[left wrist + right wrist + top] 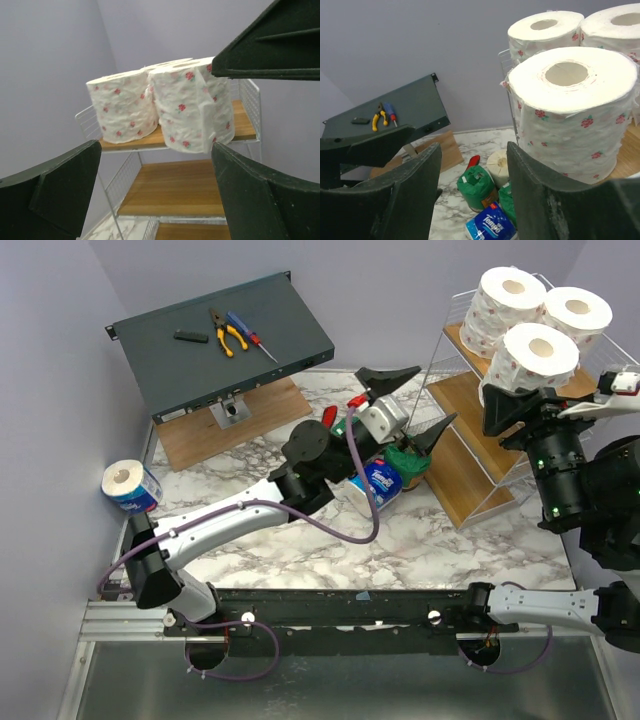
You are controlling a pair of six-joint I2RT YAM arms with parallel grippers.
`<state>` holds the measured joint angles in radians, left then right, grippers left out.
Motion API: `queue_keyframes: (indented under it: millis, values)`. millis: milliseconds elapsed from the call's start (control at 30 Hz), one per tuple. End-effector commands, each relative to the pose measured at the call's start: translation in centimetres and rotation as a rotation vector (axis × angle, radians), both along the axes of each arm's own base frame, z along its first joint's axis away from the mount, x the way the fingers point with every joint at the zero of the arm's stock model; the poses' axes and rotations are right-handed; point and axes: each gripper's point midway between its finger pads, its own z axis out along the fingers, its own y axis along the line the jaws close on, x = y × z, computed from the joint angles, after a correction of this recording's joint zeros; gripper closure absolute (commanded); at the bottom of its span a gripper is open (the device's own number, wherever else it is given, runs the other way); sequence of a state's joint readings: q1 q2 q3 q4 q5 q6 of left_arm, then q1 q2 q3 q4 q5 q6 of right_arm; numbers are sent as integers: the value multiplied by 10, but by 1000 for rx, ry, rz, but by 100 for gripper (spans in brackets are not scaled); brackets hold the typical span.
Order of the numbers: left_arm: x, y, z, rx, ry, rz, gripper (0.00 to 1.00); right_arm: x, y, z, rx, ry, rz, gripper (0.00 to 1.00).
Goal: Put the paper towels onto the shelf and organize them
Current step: Place the paper towel on the shelf, then adjust the paper towel on the shelf.
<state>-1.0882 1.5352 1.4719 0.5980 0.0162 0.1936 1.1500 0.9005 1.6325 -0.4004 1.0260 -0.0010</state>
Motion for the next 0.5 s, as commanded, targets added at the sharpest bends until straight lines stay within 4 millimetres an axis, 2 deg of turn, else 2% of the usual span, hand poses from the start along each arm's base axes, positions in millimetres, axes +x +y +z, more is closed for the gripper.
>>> queue_keyframes:
  millis: [0, 33, 67, 200, 300, 467]
  values:
    - [18, 41, -15, -40, 97, 170, 4, 11, 8, -10, -39, 22, -70, 47]
    - [21, 55, -15, -75, 136, 209, 6, 12, 11, -12, -45, 23, -71, 49]
    - [26, 66, -24, -105, 189, 246, 8, 14, 15, -14, -48, 22, -72, 52]
    - [24, 104, -44, -193, 288, 304, 15, 22, 18, -28, -67, 37, -145, 61]
    - [21, 124, -60, -241, 370, 320, 20, 25, 12, -40, -53, 40, -218, 67]
    - [17, 144, -77, -249, 418, 349, 25, 25, 1, -53, -26, 43, -296, 70]
